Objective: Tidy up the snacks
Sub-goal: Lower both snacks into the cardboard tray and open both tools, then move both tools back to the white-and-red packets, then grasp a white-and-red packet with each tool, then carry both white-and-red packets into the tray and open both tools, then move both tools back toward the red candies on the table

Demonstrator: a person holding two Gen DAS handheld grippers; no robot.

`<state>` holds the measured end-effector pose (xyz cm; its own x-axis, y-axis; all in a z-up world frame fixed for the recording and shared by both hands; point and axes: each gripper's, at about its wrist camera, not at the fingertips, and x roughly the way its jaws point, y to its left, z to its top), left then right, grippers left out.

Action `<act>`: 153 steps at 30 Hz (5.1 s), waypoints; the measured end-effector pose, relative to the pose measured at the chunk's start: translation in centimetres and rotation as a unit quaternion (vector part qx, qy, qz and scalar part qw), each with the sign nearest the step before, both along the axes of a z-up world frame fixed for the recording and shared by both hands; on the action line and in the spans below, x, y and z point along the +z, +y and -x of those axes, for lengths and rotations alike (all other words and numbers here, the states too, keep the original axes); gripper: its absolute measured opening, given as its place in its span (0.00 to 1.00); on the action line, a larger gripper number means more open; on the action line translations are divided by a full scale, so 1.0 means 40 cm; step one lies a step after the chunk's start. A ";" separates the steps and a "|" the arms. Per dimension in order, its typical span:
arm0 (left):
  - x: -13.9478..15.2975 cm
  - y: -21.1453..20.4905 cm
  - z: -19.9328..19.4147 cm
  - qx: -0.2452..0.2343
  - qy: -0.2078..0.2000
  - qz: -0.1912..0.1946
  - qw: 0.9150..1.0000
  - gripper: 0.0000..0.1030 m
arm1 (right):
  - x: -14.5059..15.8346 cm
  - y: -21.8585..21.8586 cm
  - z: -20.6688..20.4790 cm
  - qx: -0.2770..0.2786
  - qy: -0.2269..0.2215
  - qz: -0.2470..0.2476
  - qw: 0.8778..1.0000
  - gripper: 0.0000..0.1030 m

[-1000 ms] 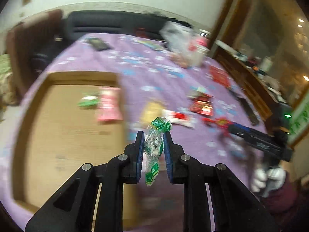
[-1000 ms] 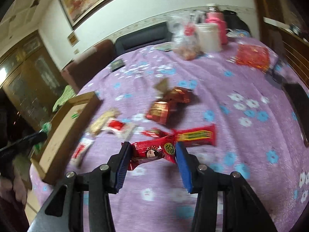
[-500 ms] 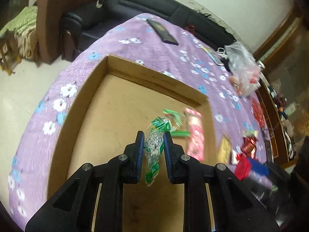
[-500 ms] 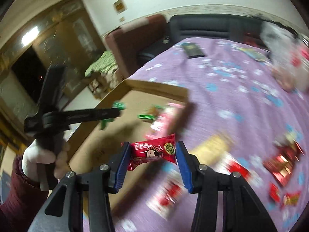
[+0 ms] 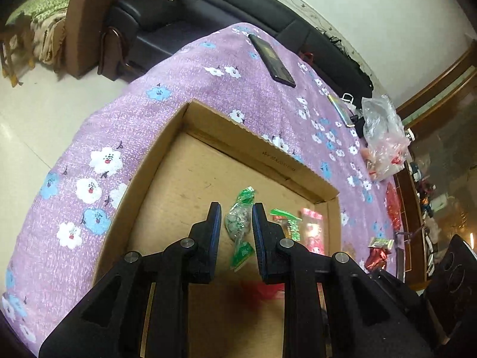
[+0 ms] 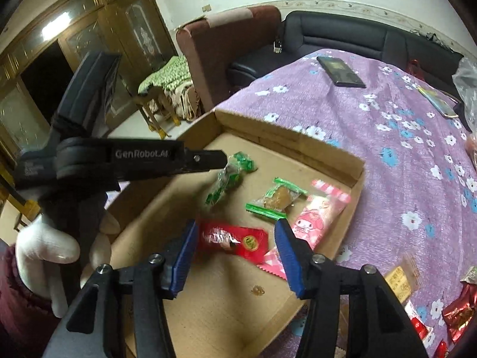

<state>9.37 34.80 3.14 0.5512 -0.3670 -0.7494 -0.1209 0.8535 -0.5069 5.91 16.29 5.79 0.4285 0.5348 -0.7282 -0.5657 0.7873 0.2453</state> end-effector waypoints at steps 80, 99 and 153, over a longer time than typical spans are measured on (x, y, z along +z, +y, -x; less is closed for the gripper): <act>-0.031 -0.617 0.366 -0.201 -0.094 -0.248 0.943 0.29 | -0.097 -0.514 0.175 -0.121 -0.021 0.011 0.992 0.28; 0.104 -0.266 0.392 -0.055 -0.107 -0.186 0.975 0.29 | -0.013 -0.499 0.187 -0.127 -0.018 -0.038 0.991 0.28; 0.218 -0.342 0.366 -0.107 -0.122 0.066 0.985 0.33 | 0.099 -0.426 0.226 -0.163 -0.114 -0.061 0.978 0.72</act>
<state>-5.26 21.13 11.87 0.6079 -0.5791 -0.5432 0.1933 0.7715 -0.6061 -3.13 -0.74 9.77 0.7344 0.4194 -0.5336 -0.3401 0.9078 0.2454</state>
